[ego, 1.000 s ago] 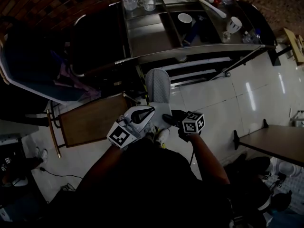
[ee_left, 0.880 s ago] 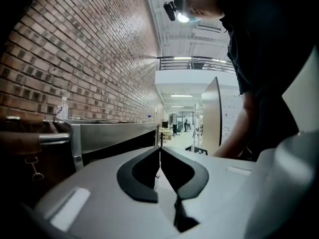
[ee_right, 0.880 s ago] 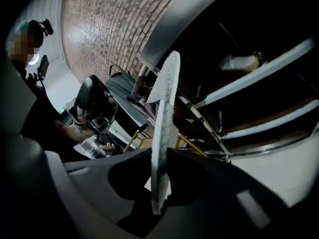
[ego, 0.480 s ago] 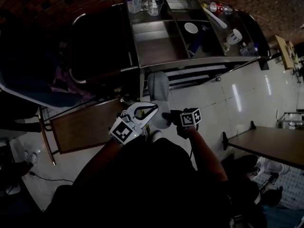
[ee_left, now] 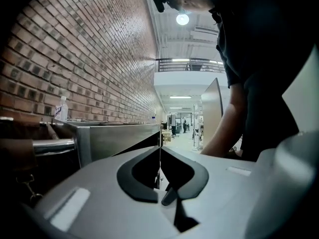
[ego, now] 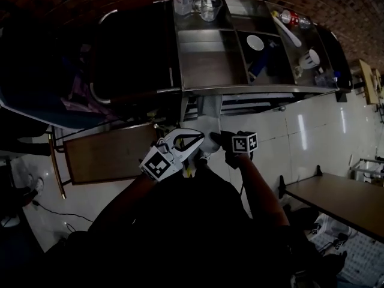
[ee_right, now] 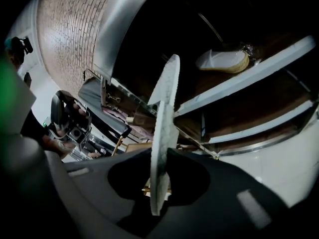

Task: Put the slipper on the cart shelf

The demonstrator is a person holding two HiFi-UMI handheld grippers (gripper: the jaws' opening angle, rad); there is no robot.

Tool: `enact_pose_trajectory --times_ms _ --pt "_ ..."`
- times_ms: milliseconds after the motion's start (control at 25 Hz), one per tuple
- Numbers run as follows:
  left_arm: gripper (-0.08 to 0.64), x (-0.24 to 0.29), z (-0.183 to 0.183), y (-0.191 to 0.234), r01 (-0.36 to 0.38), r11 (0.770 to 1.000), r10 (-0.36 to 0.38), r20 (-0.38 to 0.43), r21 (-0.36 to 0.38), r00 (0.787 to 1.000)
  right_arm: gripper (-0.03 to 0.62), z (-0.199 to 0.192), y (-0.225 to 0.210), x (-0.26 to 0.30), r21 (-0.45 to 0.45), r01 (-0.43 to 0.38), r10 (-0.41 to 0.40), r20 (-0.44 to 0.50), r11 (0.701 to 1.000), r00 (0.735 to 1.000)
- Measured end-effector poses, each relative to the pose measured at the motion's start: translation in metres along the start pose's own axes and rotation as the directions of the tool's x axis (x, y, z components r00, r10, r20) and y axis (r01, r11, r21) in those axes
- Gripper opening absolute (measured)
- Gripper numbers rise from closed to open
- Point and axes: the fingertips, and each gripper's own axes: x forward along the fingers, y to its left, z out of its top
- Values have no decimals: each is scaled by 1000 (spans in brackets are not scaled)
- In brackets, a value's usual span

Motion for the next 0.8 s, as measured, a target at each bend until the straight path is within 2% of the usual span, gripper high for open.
enact_pose_trajectory --times_ms 200,480,600,720,800 --pt "8 22 2 9 -47 997 50 -44 53 998 67 33 -22 10 -34 -43 43 -3 998 999" --pt "8 43 -1 35 -154 988 154 -57 12 986 67 105 -45 24 -135 -71 88 123 988 988" --pt "8 46 -6 41 -186 983 185 -69 0 980 67 124 -56 34 -197 -32 63 151 980 987" --pt "8 48 -13 43 -208 977 204 -88 -39 975 67 144 -61 36 -306 57 14 225 950 974" --pt "8 49 -16 43 -218 975 213 -99 -51 972 67 156 -62 38 -333 87 4 263 939 965"
